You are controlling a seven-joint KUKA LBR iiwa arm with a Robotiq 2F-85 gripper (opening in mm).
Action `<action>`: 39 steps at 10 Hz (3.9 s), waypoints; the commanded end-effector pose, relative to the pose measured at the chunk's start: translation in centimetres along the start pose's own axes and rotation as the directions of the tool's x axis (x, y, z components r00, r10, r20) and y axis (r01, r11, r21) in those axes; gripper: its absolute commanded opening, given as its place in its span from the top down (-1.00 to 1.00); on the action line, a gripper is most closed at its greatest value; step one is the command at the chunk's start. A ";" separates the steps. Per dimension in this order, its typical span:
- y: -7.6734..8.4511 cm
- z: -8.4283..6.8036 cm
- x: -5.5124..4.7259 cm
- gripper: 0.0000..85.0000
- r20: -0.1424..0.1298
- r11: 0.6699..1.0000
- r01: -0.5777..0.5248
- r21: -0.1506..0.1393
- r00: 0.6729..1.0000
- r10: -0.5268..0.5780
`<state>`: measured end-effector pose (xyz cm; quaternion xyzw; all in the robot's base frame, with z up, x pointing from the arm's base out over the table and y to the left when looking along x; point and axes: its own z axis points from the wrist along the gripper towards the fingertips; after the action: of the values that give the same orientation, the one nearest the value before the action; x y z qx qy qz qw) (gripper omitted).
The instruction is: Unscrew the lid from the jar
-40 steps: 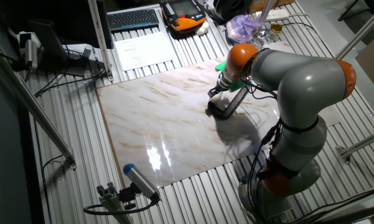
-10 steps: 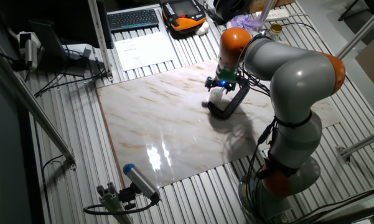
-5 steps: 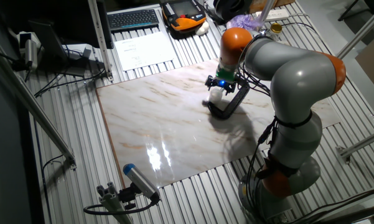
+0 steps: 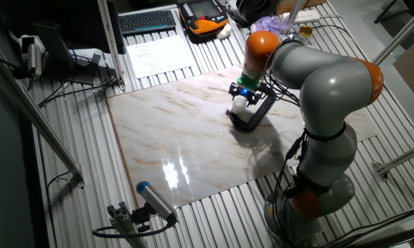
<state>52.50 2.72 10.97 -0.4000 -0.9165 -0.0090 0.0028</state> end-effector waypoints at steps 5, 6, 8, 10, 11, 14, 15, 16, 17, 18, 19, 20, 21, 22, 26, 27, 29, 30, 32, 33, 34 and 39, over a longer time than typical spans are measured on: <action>0.0 0.0 0.0 -0.60 0.010 0.718 -0.696 -0.008 0.718 0.696; 0.0 -0.1 0.0 -1.00 0.010 0.719 -0.695 -0.008 0.719 0.695; 0.0 -0.1 0.0 -1.00 0.012 0.720 -0.694 -0.006 0.720 0.694; -0.1 -0.1 0.0 -1.00 0.010 0.719 -0.695 -0.008 0.719 0.695; -0.1 -0.1 0.0 -1.00 0.010 0.719 -0.695 -0.008 0.719 0.695; -0.1 -0.1 0.0 -1.00 0.007 0.716 -0.698 -0.011 0.716 0.698; -0.1 -0.1 0.0 -1.00 0.006 0.716 -0.698 -0.011 0.716 0.698; -0.1 -0.1 0.0 -1.00 0.006 0.717 -0.697 -0.011 0.717 0.697; 0.0 -0.1 0.0 -1.00 0.005 0.717 -0.697 -0.013 0.717 0.697; 0.0 0.0 0.0 -1.00 0.003 0.718 -0.696 -0.014 0.718 0.696; 0.0 0.0 0.0 -1.00 0.002 0.717 -0.697 -0.016 0.717 0.697; 0.0 0.0 0.0 -1.00 0.002 0.716 -0.698 -0.016 0.716 0.698; 0.0 0.0 0.0 -1.00 0.002 0.716 -0.698 -0.016 0.716 0.698; 0.0 0.0 0.0 -1.00 0.002 0.716 -0.698 -0.016 0.716 0.698; 0.0 0.1 0.0 -1.00 -0.005 0.726 -0.687 -0.023 0.726 0.687; 0.0 0.1 0.0 -1.00 -0.006 0.733 -0.679 -0.024 0.734 0.680; 0.0 0.2 -0.1 -0.60 -0.007 0.737 -0.675 -0.026 0.738 0.675; 0.0 0.3 -0.1 -0.60 -0.009 0.733 -0.679 -0.027 0.734 0.680; 0.1 0.4 -0.1 -0.60 -0.014 0.731 -0.682 -0.032 0.731 0.682; 0.1 0.6 -0.1 -0.60 -0.019 0.731 -0.682 -0.037 0.731 0.682; 0.1 0.6 -0.1 -0.60 -0.020 0.732 -0.681 -0.038 0.732 0.681; 0.2 0.7 -0.2 -0.60 -0.012 0.734 -0.678 -0.030 0.735 0.678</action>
<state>52.80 2.73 10.23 -0.7067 -0.7072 -0.0222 -0.0006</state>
